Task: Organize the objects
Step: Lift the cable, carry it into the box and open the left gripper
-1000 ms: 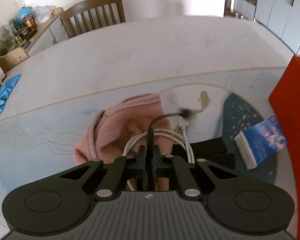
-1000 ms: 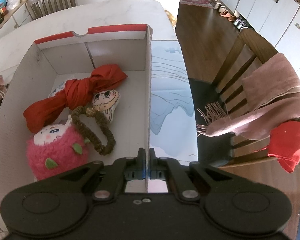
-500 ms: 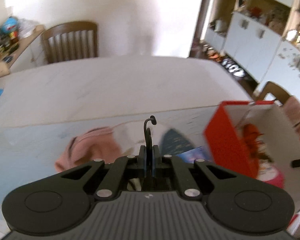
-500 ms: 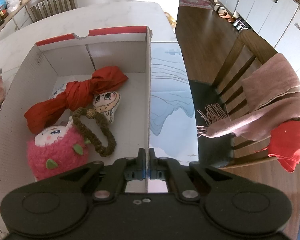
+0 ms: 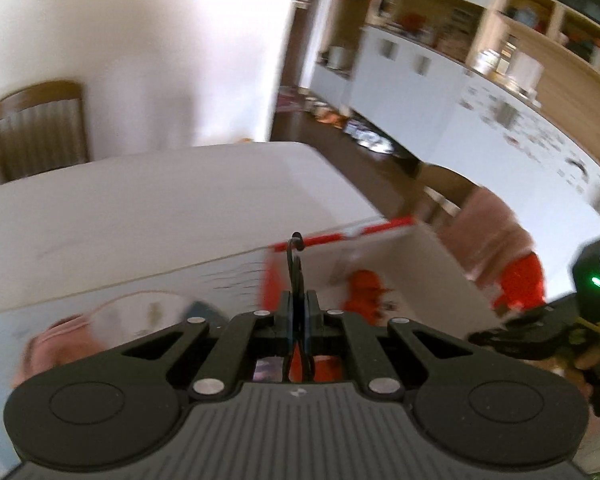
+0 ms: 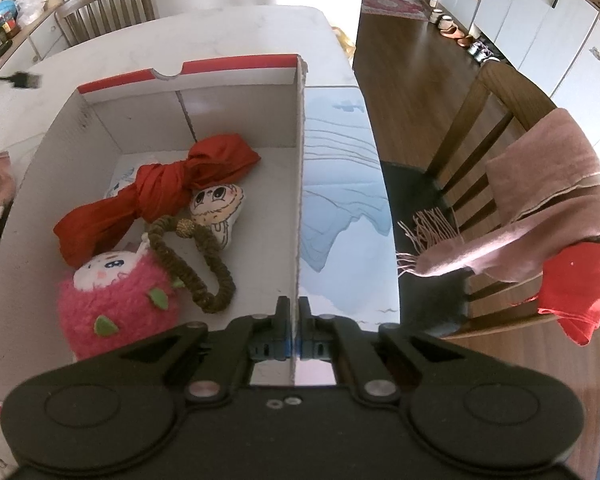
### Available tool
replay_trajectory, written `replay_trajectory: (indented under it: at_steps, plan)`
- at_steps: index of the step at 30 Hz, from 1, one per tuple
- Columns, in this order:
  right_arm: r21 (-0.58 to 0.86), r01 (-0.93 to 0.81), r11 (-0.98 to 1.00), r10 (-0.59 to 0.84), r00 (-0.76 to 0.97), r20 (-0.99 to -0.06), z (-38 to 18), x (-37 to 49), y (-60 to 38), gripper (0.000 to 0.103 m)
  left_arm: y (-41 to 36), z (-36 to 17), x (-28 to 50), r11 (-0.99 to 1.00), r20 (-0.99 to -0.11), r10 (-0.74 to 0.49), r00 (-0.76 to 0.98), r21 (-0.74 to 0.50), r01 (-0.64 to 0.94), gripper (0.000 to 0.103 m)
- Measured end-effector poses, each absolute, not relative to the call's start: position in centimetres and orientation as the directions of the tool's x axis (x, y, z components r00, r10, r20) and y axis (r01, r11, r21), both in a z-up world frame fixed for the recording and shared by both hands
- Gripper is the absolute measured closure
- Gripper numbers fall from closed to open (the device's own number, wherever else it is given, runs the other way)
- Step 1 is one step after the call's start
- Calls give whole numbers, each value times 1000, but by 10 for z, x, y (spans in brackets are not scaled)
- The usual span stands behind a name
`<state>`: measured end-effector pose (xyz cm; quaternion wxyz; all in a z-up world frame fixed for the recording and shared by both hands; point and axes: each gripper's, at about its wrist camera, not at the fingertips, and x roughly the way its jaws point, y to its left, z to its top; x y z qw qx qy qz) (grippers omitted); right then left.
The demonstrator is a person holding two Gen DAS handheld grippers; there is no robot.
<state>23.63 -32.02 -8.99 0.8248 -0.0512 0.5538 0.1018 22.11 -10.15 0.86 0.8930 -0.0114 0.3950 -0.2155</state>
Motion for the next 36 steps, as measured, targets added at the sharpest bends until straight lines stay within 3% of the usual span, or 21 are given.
replay_trajectory:
  at_steps: [6, 13, 26, 36]
  plan:
    - [32, -223, 974, 115, 369, -922, -91, 237, -321, 102, -176, -1, 224, 822, -721, -484, 496, -182, 539, 99]
    - [31, -232, 972, 119, 376, -919, -90, 236, -321, 102, -236, -29, 237, 764, -768, -497, 404, -168, 622, 99]
    - [37, -248, 968, 132, 376, -917, -89, 235, -318, 102, -286, -83, 265, 769, -873, -384, 302, -121, 628, 99]
    - [41, -250, 967, 134, 370, -919, -91, 236, -317, 102, -298, -98, 267, 763, -899, -358, 253, -125, 634, 97]
